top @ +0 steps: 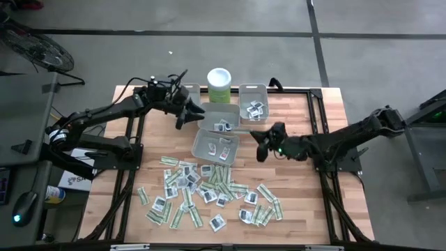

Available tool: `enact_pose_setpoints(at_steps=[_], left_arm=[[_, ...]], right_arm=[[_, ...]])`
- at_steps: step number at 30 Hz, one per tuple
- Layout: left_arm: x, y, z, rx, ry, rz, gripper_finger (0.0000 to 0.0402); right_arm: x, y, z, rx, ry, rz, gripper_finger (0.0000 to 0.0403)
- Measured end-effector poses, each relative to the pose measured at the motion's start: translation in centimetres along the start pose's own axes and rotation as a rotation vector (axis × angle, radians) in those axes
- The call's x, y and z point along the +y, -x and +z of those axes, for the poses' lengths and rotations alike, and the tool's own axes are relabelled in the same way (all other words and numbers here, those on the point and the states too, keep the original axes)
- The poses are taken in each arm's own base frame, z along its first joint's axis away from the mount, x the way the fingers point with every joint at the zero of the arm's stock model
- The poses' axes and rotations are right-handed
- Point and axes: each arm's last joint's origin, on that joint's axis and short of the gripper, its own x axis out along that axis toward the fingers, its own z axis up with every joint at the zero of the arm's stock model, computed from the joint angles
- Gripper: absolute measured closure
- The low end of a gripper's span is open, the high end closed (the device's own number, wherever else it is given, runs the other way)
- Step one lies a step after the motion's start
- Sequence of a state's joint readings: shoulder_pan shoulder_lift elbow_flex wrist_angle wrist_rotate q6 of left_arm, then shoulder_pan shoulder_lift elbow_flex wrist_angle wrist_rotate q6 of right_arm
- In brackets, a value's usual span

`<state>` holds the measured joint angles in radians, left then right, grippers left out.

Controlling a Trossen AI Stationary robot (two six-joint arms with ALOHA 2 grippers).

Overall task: Pick & Place First Aid Supplies
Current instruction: Put the bandage pack into the left bin

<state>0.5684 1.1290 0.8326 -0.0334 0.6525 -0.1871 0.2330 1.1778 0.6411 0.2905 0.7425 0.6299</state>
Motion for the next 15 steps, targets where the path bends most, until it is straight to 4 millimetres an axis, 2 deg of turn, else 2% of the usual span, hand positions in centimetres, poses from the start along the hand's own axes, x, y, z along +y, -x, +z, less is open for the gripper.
enact_pose_setpoints(at_steps=[7,15], left_arm=[[-1.5,-0.7,1.0,-0.093,-0.095,-0.056,0.0238],[-3.3,-2.6,1.2,-0.182,-0.148,0.022,0.0238]], right_arm=[[-0.6,-1.2,2.0,-0.105,0.059,0.015,0.0403],[0.0,-1.9,4.5,-0.15,0.17,0.041,0.0403]])
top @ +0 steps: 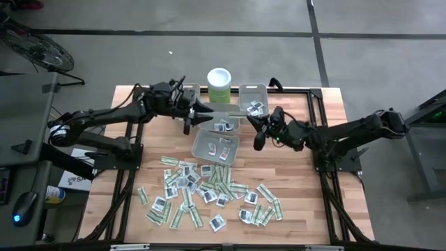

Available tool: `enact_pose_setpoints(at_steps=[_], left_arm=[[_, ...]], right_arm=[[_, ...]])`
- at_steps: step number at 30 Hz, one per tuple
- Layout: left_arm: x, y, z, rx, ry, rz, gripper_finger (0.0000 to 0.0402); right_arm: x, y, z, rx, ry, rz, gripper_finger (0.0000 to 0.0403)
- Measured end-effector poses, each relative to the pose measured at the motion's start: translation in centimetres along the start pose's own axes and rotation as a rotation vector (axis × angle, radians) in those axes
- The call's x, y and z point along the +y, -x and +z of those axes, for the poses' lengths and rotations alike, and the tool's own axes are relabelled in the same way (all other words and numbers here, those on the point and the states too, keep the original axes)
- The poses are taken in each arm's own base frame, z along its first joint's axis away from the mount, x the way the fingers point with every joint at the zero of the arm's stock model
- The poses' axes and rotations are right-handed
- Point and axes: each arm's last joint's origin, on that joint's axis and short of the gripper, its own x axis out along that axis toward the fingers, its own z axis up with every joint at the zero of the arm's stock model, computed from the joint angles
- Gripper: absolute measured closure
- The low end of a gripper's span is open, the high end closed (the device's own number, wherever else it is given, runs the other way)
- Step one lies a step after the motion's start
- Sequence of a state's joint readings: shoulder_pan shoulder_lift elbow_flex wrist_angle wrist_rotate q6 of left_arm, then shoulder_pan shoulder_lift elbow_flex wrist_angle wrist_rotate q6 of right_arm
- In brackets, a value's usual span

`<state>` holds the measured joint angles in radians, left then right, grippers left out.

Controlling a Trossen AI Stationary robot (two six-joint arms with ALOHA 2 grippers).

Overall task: Pick & Place First Aid Supplies
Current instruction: Put the bandage pack into the left bin

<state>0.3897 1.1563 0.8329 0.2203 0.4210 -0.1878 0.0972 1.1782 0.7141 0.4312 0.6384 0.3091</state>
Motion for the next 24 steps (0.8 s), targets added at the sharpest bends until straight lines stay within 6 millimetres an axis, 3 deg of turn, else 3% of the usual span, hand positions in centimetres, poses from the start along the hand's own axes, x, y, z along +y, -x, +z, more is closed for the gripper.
enact_pose_setpoints(at_steps=[10,24], left_arm=[[-1.6,-2.4,-0.1,-0.122,0.061,0.038,0.0238],[-1.5,-3.9,-0.5,-0.185,0.129,0.028,0.0238]], right_arm=[[0.4,-0.7,2.3,-0.018,0.116,0.049,0.0403],[-1.0,-1.7,2.4,0.021,0.13,0.088,0.0403]])
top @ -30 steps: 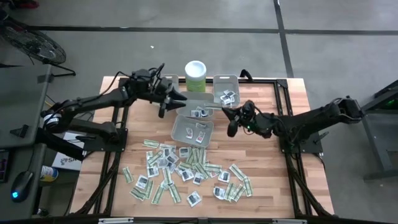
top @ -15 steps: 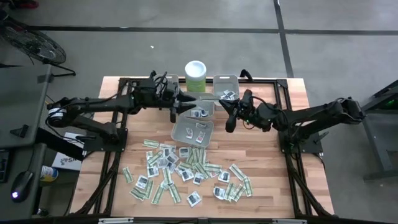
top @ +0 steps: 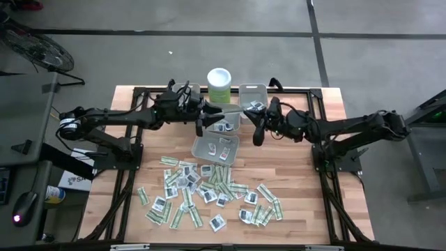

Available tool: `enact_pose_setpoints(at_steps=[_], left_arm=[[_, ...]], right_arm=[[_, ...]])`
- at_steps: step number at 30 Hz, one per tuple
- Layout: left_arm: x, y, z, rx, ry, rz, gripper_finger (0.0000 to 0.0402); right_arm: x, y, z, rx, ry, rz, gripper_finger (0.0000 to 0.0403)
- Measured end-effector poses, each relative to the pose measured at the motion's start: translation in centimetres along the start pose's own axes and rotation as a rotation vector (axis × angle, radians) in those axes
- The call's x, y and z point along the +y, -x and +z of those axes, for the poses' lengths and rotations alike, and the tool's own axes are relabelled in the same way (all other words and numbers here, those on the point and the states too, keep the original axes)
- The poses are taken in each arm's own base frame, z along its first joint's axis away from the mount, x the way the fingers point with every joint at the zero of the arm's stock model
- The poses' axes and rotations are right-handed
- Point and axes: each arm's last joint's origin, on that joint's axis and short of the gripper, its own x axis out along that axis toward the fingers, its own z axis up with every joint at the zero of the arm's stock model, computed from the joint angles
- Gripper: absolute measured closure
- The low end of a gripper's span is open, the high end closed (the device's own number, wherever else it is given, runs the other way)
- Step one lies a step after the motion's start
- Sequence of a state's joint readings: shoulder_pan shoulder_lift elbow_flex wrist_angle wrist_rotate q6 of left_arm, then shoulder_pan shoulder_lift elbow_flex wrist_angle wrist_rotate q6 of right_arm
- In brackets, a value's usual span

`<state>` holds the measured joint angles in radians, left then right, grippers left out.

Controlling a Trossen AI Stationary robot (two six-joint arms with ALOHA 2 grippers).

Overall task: Pick & Place First Aid Supplies
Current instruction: Put the bandage pack into the left bin

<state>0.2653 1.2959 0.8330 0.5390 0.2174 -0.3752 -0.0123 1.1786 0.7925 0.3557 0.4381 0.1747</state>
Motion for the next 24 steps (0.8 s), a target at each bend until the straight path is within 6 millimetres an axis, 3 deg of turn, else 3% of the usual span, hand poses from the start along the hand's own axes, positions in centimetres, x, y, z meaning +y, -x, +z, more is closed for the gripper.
enact_pose_setpoints(at_steps=[12,24], left_arm=[[0.0,0.0,0.2,-0.022,-0.001,0.015,0.0238],[0.1,0.0,0.2,-0.029,0.021,0.047,0.0253]], right_arm=[[-0.1,-1.9,-1.3,0.015,-0.044,0.048,0.0403],[-0.1,-2.0,-1.1,-0.016,-0.055,0.041,0.0403]])
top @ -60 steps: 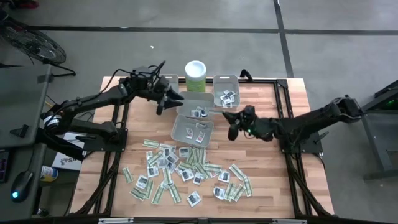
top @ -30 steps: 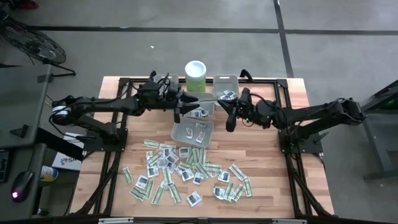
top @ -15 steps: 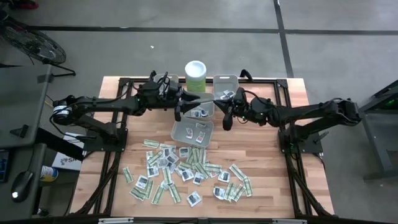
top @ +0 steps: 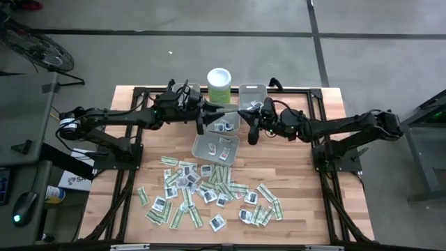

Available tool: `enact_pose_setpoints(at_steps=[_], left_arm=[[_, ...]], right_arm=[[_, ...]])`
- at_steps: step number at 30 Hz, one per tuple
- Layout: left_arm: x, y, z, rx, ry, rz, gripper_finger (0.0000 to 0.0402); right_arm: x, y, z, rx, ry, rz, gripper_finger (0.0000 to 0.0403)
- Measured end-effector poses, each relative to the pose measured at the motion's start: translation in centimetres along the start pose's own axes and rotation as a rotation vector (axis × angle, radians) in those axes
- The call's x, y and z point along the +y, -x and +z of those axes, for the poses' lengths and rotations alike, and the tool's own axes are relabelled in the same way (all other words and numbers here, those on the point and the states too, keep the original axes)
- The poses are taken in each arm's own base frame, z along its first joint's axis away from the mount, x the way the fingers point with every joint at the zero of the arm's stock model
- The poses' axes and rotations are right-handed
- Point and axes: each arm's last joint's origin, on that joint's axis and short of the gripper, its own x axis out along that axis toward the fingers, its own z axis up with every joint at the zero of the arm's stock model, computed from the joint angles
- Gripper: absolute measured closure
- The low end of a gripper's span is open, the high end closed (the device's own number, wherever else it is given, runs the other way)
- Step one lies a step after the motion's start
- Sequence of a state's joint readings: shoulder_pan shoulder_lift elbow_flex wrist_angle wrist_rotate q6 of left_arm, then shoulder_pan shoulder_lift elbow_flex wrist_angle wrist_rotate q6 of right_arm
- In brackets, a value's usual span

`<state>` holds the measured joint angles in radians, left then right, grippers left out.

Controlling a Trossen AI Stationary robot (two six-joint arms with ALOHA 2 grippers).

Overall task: Pick & Place First Aid Supplies
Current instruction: Put the bandage pack into the left bin

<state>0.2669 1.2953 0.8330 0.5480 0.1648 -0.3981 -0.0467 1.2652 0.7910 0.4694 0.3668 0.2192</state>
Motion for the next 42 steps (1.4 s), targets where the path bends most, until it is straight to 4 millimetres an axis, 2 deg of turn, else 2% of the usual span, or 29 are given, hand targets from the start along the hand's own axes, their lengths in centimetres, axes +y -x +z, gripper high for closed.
enact_pose_setpoints(at_steps=[3,9,19,22,26,31,34,42], left_arm=[[0.0,0.0,0.0,0.002,0.001,0.003,0.0287],[0.1,0.0,-0.1,0.014,0.004,0.011,0.039],[0.3,0.0,-0.5,0.043,0.001,0.042,0.0399],[0.4,0.0,-0.6,0.053,0.0,0.05,0.0399],[0.6,0.1,-1.0,0.09,-0.028,0.103,0.04],[1.9,1.2,-1.1,0.171,-0.028,0.265,0.04],[3.0,2.6,-0.9,0.229,-0.021,0.408,0.0401],[5.7,5.7,-1.1,0.379,0.055,0.688,0.0401]], right_arm=[[0.0,0.0,0.0,0.0,0.0,0.0,0.0403],[0.0,0.0,0.0,-0.004,0.0,-0.019,0.0403],[0.0,0.0,0.1,-0.01,-0.008,-0.016,0.0391],[0.0,0.0,0.1,-0.009,-0.013,-0.009,0.0363],[-0.2,0.1,0.2,-0.006,-0.044,-0.021,0.0306],[-0.7,0.8,0.7,-0.001,-0.045,-0.083,0.0236],[-0.9,1.4,1.1,0.003,-0.039,-0.121,0.0208],[-1.4,2.4,1.6,0.023,-0.043,-0.182,0.019]])
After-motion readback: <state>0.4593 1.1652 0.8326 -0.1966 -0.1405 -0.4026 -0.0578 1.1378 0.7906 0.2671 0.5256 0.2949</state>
